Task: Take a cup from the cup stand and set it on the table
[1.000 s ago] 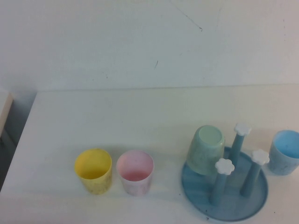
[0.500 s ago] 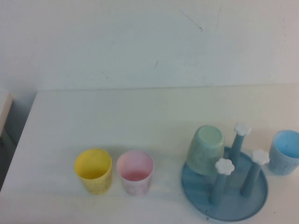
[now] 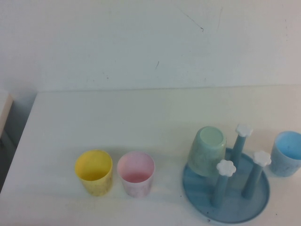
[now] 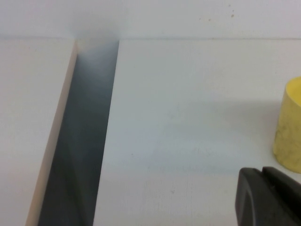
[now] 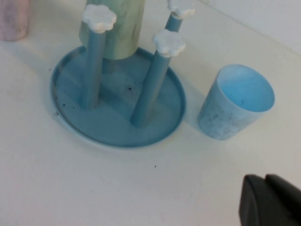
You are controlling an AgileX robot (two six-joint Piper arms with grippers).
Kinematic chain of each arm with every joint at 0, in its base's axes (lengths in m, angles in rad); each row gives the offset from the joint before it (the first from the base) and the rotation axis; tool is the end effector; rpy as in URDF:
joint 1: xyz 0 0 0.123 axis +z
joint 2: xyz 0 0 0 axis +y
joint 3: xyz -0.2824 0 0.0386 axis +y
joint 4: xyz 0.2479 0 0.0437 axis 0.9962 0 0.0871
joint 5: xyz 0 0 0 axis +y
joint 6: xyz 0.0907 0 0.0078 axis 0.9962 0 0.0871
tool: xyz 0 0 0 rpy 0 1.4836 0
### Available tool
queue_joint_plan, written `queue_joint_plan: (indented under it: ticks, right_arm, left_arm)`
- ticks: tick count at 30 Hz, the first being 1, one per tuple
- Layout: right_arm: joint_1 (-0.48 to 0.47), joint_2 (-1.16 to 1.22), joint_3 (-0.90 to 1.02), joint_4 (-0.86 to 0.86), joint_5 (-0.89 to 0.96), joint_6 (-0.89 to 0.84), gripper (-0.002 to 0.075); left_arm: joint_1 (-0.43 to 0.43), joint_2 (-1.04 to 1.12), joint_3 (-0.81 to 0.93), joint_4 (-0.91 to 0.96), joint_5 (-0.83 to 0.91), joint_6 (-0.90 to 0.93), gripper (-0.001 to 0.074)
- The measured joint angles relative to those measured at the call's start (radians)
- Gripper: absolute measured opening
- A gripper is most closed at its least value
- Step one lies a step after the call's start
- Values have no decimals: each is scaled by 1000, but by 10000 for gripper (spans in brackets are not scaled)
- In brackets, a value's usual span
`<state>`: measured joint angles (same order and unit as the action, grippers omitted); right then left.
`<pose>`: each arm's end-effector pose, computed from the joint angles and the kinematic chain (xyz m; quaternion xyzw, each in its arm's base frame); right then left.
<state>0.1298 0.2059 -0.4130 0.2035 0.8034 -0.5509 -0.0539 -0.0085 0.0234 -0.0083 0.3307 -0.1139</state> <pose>0.0420 0.0189 0.2691 -0.2639 0.8167 -0.0087 0.5132 0.0537 -0.0031 0.1758 -0.0261 0.7919 -0.0546 0.6077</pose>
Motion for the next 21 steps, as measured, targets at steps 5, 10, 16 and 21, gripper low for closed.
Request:
queue_joint_plan:
  ticks: [5, 10, 16, 21]
  right_arm:
    - [0, 0, 0, 0, 0, 0, -1]
    - [0, 0, 0, 0, 0, 0, -1]
    - [0, 0, 0, 0, -3, 0, -1]
    - [0, -13, 21, 0, -44, 2, -1]
  left_arm:
    - [-10, 0, 0, 1, 0, 0, -2]
    - [-10, 0, 0, 1, 0, 0, -2]
    - [-10, 0, 0, 1, 0, 0, -2]
    - [-10, 0, 0, 1, 0, 0, -2]
